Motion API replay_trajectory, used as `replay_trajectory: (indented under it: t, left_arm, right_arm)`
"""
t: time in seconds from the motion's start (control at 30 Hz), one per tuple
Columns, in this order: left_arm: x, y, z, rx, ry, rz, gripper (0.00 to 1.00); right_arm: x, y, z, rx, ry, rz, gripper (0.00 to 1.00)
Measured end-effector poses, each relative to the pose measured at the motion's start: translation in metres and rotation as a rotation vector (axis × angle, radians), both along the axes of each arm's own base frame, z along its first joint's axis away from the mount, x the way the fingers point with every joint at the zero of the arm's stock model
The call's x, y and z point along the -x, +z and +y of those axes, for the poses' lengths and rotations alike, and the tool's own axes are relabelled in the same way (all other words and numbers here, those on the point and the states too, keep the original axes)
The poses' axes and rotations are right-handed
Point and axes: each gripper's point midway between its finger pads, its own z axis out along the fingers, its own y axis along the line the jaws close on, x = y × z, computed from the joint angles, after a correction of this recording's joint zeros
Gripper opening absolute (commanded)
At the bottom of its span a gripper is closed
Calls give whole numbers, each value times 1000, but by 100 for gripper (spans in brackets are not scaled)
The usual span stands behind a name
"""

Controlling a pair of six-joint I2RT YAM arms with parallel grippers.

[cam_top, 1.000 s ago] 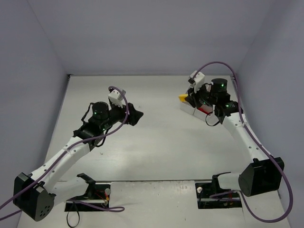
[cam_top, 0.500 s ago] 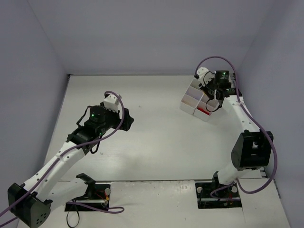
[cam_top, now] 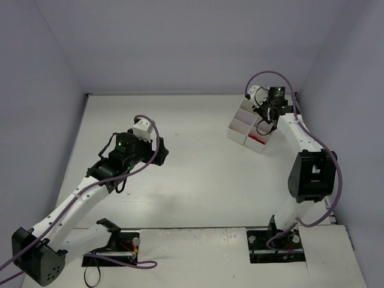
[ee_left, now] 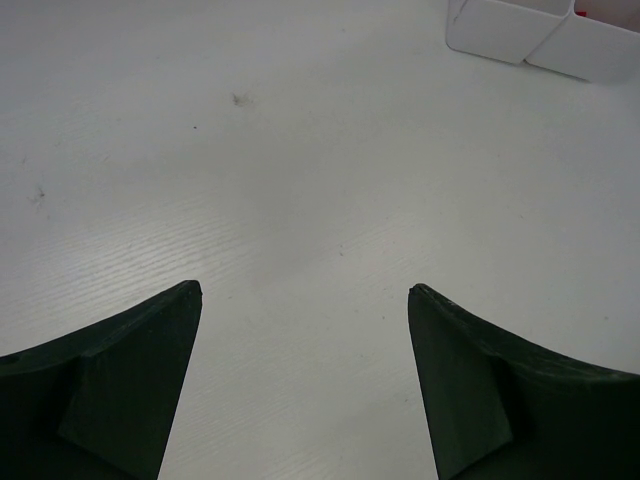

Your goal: Sort the legos into containers by color

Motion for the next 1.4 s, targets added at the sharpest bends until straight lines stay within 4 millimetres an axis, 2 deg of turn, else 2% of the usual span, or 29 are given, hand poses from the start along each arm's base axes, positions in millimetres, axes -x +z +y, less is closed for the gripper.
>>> replay_trajectory:
  t: [0.2,0.47,0.67,0.73,0.87,0.97,1.17,1.27,1.4]
  left_arm:
    - [-3,-6,-2,-12,-2,16,78]
    - [-5,-9,-3,-18,-8,23,78]
    - [-6,-13,-5,-25,-11,36,78]
    - [-6,-13,-5,-25,-12,36,78]
    - [-6,-12,-4,-29,-14,30,78]
    - [-6,-11,-4,-28,-14,27,78]
    - [-6,-7,-3,-30,-7,19,78]
    - [-7,-1,-1,-29,0,11,78]
    - [-6,11,4,-25,21,-16,78]
  right_arm:
    - [-5,11,-7,24,-17,-25,6]
    - [-6,13,-9,30,-8,-31,8]
    - [-7,13,-10,35,-6,-32,22]
    - [-8,8,-10,38,-4,-22,38]
    - [-10,-1,-10,36,-5,-6,52]
    - [-11,-5,-10,33,-9,3,56]
    - [-13,-2,-9,6,-33,-18,58]
    - [-14,9,-5,-49,-64,-56,59]
    - [-3,52,1,-159,-123,-190,59]
